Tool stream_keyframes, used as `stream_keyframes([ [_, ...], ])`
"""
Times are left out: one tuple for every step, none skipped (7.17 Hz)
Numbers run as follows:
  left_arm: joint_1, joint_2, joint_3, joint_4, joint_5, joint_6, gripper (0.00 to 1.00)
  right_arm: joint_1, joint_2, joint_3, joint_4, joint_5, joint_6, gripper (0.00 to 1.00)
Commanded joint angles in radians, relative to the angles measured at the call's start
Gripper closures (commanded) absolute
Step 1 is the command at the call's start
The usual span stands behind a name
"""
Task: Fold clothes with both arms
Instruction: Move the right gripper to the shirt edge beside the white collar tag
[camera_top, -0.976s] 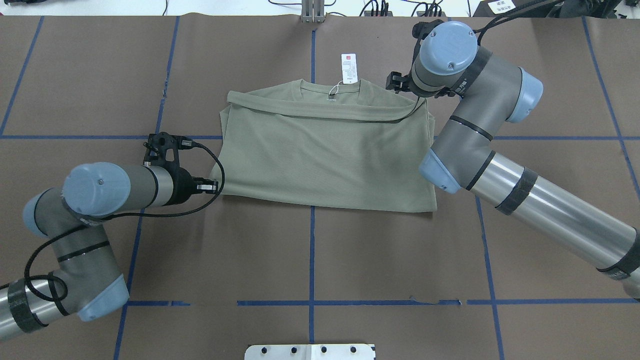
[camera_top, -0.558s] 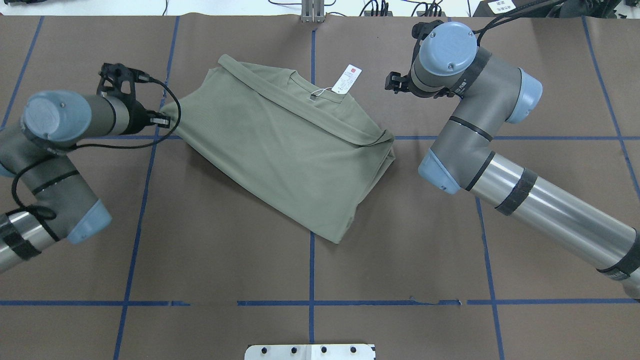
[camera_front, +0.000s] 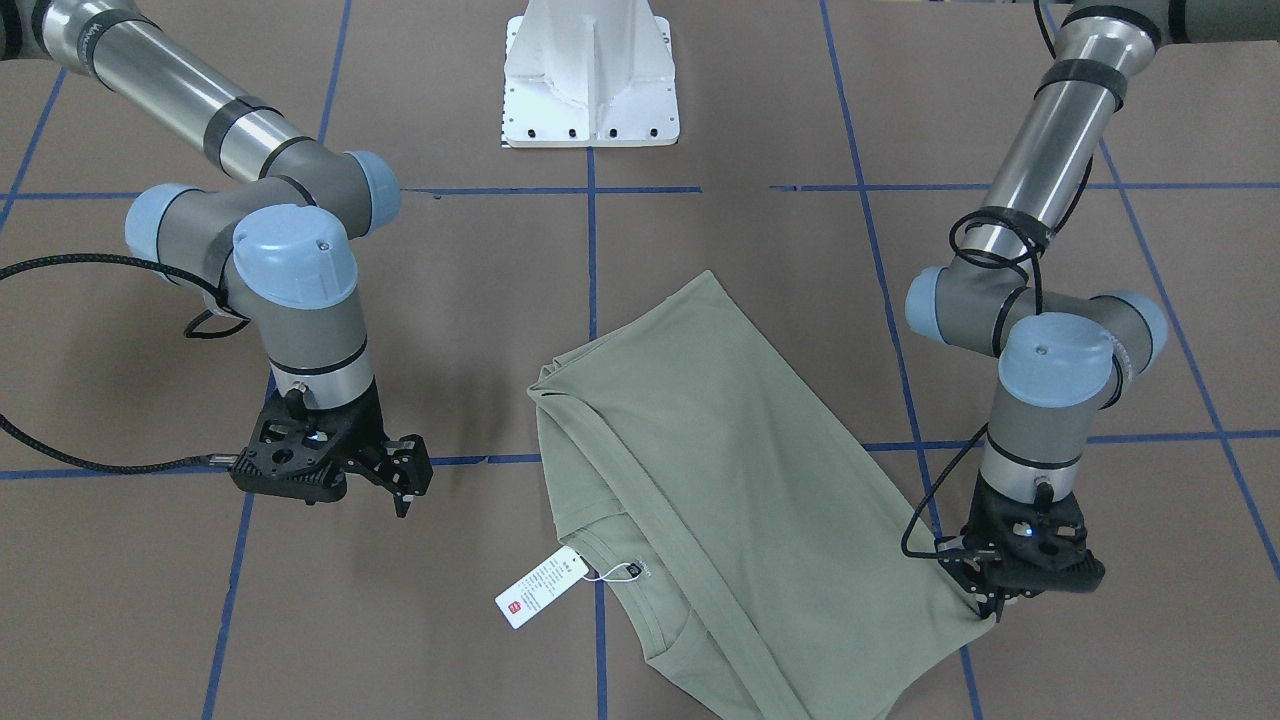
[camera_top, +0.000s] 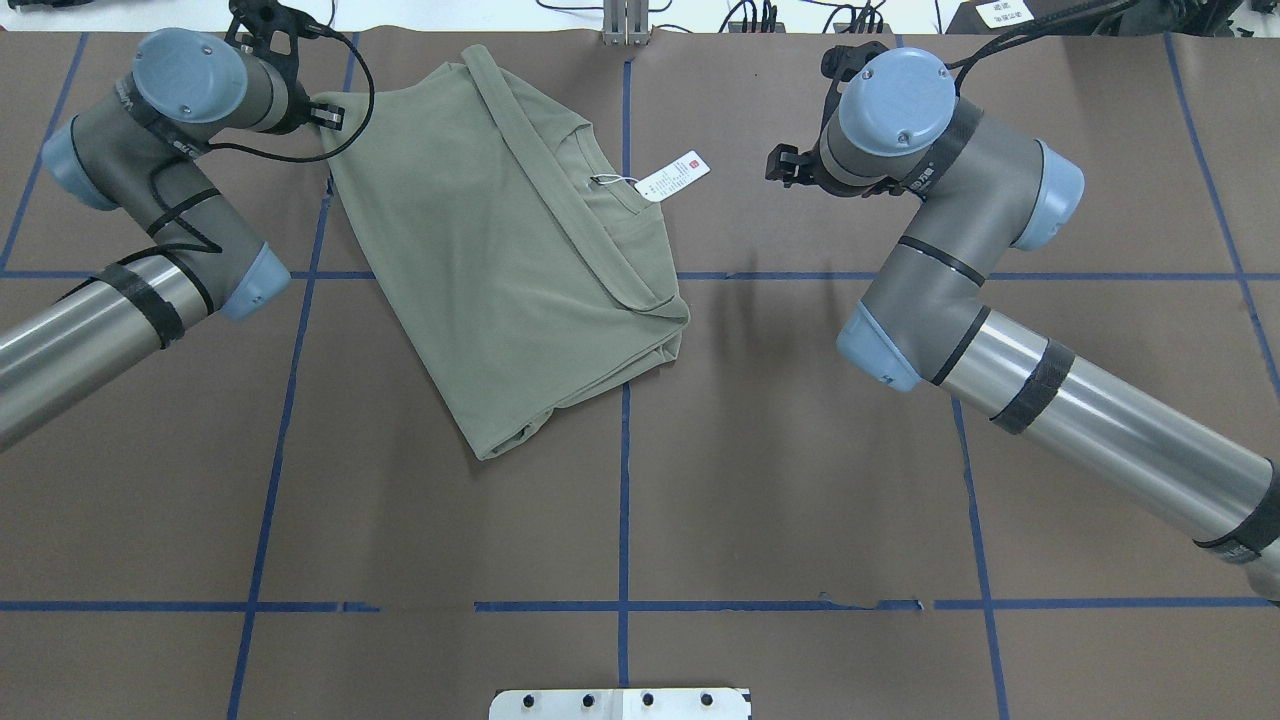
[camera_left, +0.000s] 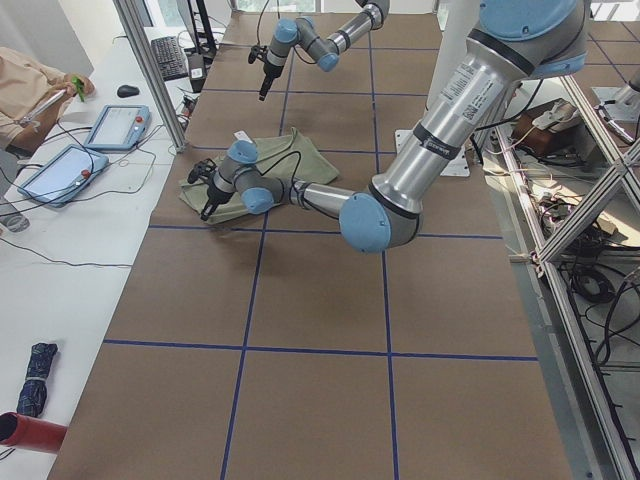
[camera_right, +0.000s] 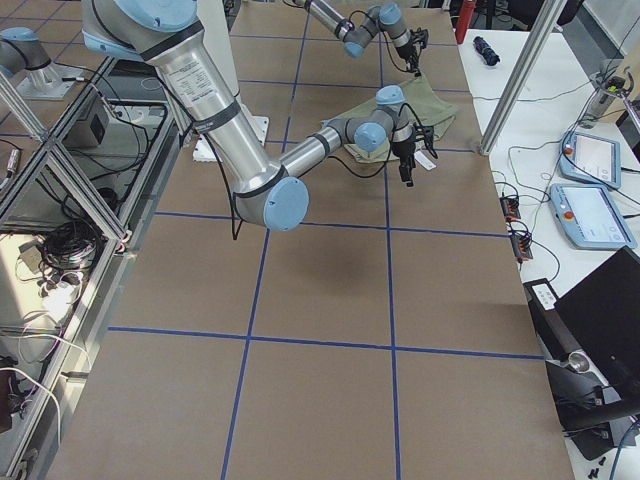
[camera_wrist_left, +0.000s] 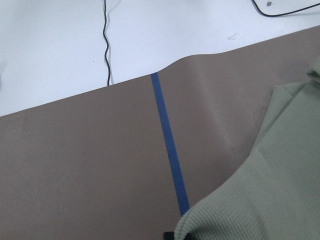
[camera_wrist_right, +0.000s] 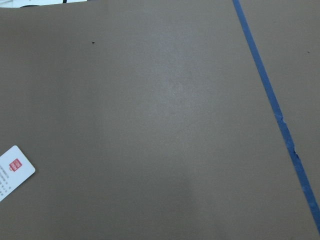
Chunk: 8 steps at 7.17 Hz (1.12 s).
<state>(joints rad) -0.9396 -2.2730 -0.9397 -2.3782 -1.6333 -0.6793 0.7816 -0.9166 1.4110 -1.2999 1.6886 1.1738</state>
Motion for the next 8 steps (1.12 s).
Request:
stream_keyframes([
  [-0.011, -0.005, 0.032, -0.062, 0.006, 0.046, 0.01, -0.016, 0.008, -0.003, 0.017, -0.001, 0.03, 0.0],
  [-0.028, 0.016, -0.046, -0.058, -0.093, 0.046, 0.0, -0.03, 0.036, -0.013, 0.039, -0.003, 0.099, 0.0],
  [-0.044, 0.065, -0.115, -0.065, -0.24, 0.041, 0.0, -0.051, 0.092, -0.059, 0.071, -0.007, 0.171, 0.0],
  [-0.047, 0.123, -0.211, -0.065, -0.259, 0.035, 0.0, -0.085, 0.161, -0.11, 0.077, -0.027, 0.281, 0.15],
  [-0.047, 0.141, -0.247, -0.065, -0.26, 0.023, 0.0, -0.126, 0.206, -0.15, 0.079, -0.073, 0.323, 0.25],
  [-0.044, 0.144, -0.248, -0.065, -0.26, 0.014, 0.0, -0.165, 0.215, -0.156, 0.077, -0.085, 0.392, 0.44],
  [-0.042, 0.145, -0.251, -0.067, -0.26, 0.012, 0.0, -0.203, 0.212, -0.165, 0.077, -0.119, 0.405, 0.44],
  [-0.039, 0.147, -0.252, -0.068, -0.26, 0.012, 0.0, -0.222, 0.214, -0.19, 0.074, -0.124, 0.402, 0.42],
])
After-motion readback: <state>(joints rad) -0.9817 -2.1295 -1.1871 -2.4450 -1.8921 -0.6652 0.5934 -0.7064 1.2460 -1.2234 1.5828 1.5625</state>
